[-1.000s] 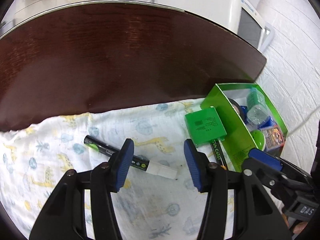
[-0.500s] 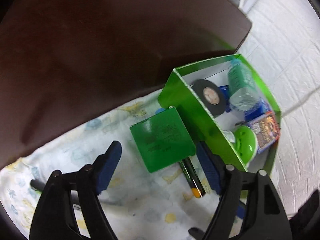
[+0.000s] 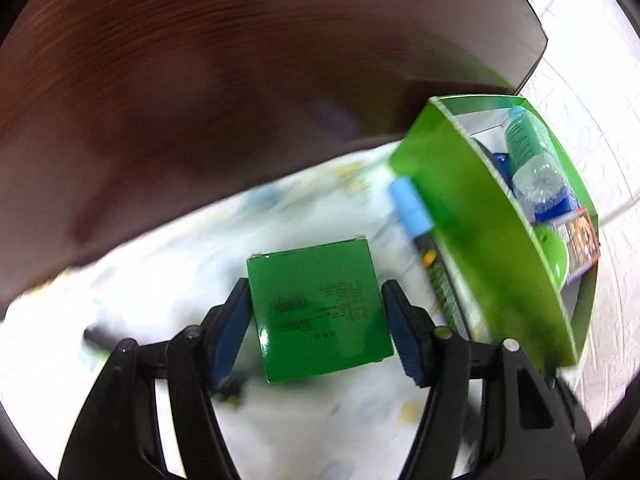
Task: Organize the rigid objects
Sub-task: 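Close the left tool on the green carton and lift it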
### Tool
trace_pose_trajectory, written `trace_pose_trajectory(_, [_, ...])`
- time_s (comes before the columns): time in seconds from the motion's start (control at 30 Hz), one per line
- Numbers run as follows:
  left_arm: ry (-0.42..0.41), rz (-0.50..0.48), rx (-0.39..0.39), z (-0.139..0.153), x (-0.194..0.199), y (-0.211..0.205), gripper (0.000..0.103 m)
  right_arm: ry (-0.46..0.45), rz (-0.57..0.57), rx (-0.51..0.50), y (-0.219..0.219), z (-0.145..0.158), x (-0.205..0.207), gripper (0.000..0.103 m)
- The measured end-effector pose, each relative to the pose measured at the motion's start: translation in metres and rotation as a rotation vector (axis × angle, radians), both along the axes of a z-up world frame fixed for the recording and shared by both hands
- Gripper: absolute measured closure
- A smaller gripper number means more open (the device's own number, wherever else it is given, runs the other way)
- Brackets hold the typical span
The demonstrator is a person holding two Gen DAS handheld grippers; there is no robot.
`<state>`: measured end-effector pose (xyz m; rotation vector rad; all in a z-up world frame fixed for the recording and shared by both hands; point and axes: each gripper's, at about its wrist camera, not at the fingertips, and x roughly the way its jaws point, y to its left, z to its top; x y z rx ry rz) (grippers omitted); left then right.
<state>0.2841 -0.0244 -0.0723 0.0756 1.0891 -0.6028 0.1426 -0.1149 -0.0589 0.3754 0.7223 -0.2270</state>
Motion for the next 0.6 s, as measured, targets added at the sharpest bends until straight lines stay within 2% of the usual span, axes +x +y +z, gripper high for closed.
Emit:
trace_pose_trajectory(0.13, [0.003, 0.049, 0.011, -0.003, -0.004, 0.034, 0.039, 0.003, -0.114, 0.017, 0.004, -0.001, 0.013, 0.031])
trace_pose_trajectory(0.2, [0.007, 0.069, 0.001, -0.004, -0.006, 0.047, 0.039, 0.014, -0.14, 0.03, 0.005, -0.006, 0.018, 0.031])
trace_pose_trajectory(0.27, [0.01, 0.078, -0.01, -0.005, -0.01, 0.058, 0.039, 0.031, -0.133, 0.044, 0.004, -0.01, 0.019, 0.042])
trace_pose_trajectory(0.3, [0.01, 0.078, -0.015, -0.006, -0.013, 0.064, 0.039, 0.031, -0.078, 0.052, 0.006, -0.011, 0.02, 0.085])
trace_pose_trajectory(0.33, [0.007, 0.076, -0.02, -0.006, -0.016, 0.067, 0.039, 0.059, 0.018, 0.062, 0.01, -0.014, 0.026, 0.086])
trace_pose_trajectory(0.37, [0.005, 0.076, -0.024, -0.007, -0.02, 0.07, 0.039, 0.057, 0.06, 0.036, 0.017, -0.013, 0.025, 0.086])
trace_pose_trajectory(0.5, [0.017, 0.091, -0.057, -0.008, -0.034, 0.081, 0.039, 0.073, 0.246, 0.095, 0.034, -0.012, 0.014, 0.086])
trace_pose_trajectory(0.6, [0.032, 0.103, -0.088, -0.007, -0.046, 0.093, 0.039, 0.106, 0.367, 0.066, 0.049, -0.01, -0.001, 0.086])
